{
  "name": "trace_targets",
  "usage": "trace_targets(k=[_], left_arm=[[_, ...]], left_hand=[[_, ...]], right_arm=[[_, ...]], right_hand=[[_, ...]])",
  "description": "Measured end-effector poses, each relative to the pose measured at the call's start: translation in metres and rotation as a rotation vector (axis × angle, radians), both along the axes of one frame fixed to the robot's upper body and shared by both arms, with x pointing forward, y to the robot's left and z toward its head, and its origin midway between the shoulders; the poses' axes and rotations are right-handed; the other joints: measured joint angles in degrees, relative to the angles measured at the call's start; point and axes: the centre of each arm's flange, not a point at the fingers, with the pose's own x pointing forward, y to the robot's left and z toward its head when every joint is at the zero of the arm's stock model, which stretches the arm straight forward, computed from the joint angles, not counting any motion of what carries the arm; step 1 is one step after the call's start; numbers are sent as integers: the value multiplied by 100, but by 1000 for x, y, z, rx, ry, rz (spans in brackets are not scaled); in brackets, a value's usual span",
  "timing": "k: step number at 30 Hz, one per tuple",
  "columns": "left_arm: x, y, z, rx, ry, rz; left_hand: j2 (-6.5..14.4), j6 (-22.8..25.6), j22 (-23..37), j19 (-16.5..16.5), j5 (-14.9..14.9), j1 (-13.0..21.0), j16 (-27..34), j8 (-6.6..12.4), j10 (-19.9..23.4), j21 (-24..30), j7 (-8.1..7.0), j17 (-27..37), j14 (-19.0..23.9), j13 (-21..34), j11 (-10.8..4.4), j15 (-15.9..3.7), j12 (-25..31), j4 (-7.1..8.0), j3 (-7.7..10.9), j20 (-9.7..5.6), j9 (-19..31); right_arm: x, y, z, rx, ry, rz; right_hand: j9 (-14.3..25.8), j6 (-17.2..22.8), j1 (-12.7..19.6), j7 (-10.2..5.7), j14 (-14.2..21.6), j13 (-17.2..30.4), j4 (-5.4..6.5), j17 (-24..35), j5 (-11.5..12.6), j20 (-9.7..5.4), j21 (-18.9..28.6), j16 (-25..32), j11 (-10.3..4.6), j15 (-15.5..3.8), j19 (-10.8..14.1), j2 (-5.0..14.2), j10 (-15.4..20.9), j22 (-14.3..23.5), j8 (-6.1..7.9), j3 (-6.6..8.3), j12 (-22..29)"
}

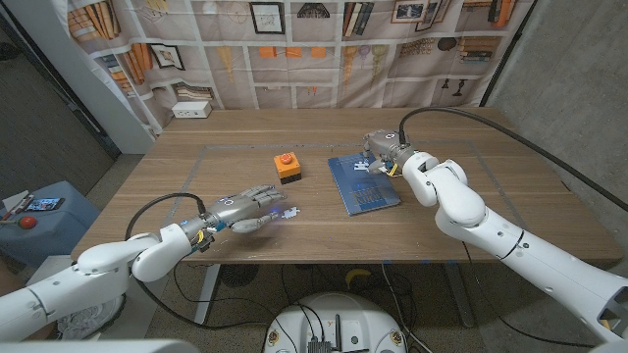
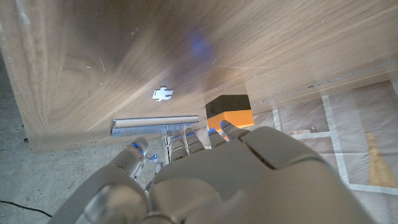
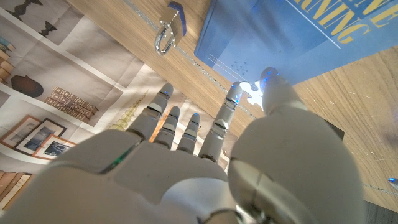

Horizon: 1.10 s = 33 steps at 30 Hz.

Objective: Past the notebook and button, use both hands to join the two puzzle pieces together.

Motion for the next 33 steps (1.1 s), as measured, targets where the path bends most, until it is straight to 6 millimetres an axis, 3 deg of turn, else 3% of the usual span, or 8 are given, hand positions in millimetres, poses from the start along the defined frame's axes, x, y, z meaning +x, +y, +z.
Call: trace_targets(k=[33], left_arm=[[12, -16, -19, 151, 71, 5]], left_hand=[[-5, -163, -1, 0, 22, -5, 0, 0, -82, 73, 102, 10, 0, 1, 41, 0, 0, -10, -166, 0, 0]], right_arm=[[3, 22, -2, -2, 32, 28]], right_hand=[[-23, 31, 29, 31, 0, -1, -7, -1, 0, 31, -1, 0, 0, 0, -31, 28, 0, 0, -1, -40, -9]])
